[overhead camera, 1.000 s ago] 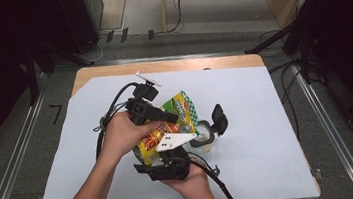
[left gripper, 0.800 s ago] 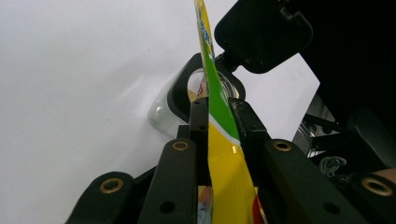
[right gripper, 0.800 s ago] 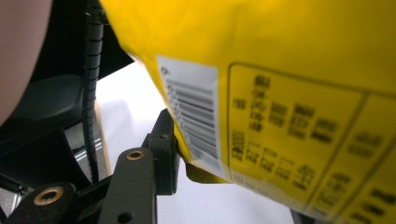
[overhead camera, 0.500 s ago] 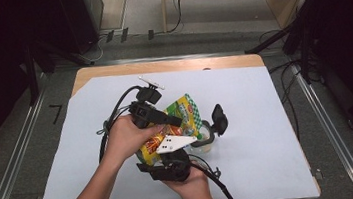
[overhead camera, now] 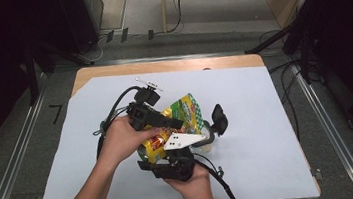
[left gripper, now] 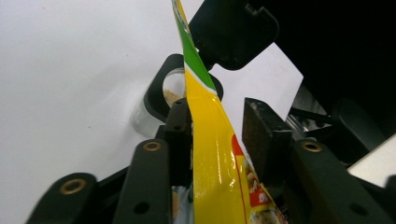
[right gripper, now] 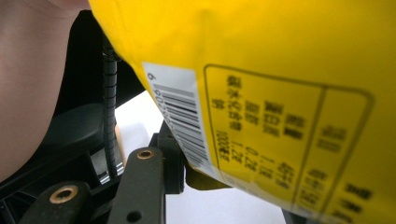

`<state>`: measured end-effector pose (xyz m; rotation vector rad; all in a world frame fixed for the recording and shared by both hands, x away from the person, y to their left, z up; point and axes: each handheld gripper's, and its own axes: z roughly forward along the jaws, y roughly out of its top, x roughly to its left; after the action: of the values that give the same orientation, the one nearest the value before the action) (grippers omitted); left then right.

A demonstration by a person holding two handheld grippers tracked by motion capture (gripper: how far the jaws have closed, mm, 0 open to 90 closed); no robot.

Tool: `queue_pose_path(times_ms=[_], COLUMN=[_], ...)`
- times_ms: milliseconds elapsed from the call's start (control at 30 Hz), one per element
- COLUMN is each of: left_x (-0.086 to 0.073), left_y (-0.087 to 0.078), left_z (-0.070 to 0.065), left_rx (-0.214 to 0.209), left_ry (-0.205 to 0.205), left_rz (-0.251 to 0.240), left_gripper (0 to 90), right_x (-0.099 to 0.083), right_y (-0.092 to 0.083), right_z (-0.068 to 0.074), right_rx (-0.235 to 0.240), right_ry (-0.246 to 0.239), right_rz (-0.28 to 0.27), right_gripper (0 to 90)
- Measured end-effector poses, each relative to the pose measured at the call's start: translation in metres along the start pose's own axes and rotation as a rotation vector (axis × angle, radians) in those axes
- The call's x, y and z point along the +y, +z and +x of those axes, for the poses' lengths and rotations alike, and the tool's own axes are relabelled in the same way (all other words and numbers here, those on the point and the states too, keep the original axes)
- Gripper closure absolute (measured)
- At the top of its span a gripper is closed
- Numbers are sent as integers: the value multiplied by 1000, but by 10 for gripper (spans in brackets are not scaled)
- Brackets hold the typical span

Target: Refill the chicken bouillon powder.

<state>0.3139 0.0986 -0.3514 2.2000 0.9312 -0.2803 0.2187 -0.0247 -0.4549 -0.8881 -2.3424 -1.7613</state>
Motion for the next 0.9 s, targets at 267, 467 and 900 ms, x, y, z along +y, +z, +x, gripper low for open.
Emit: queue_pose_path(times_ms=[267,467,900], left_x=[0,0,3], left_y=[1,0,0], left_z=[-5,-3,-1], left_rx=[60,61,35], left_ry=[17,3,-17], left_rz=[26,32,-18], left_gripper=[857,876,780], right_x=[0,-1,1], right_y=[2,5,4], right_z=[4,12,13], right_rx=[-30,-74,-134], right_ry=[-49,-140,-158], right_rz=[20,49,49], right_gripper=[618,553,615])
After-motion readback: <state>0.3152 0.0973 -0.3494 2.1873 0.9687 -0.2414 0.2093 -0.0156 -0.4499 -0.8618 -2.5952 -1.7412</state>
